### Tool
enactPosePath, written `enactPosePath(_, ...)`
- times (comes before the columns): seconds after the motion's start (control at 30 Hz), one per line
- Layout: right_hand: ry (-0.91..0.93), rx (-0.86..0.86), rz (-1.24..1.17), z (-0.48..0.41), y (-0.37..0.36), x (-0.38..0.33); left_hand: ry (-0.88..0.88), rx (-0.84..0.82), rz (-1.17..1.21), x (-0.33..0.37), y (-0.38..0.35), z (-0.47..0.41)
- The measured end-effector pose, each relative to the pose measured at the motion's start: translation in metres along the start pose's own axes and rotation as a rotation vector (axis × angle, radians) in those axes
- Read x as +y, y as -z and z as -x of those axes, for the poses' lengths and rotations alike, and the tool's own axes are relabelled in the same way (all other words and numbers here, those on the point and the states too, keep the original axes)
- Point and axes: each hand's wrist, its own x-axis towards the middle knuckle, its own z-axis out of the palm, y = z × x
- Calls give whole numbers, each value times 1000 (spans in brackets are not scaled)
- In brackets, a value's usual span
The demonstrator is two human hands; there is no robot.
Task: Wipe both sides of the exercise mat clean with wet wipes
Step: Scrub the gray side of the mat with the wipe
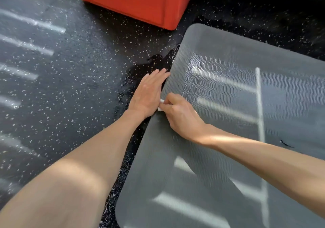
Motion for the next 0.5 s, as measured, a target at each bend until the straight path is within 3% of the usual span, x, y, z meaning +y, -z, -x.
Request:
enactPosePath(0.2, -96, 115, 29, 2, -2, -15, -64, -109, -103, -3, 5, 3)
enactPosePath(0.33, 24, -64, 1, 23, -9, -31, -71, -125, -129, -1, 6, 5)
enactPosePath(0.43, -82, 24, 13, 17, -9, -34, -65, -139, -244, 0, 2, 5)
enactPosePath(0.5, -36, -17, -23, 32, -20, -58, -65, -148, -269, 0, 0, 6)
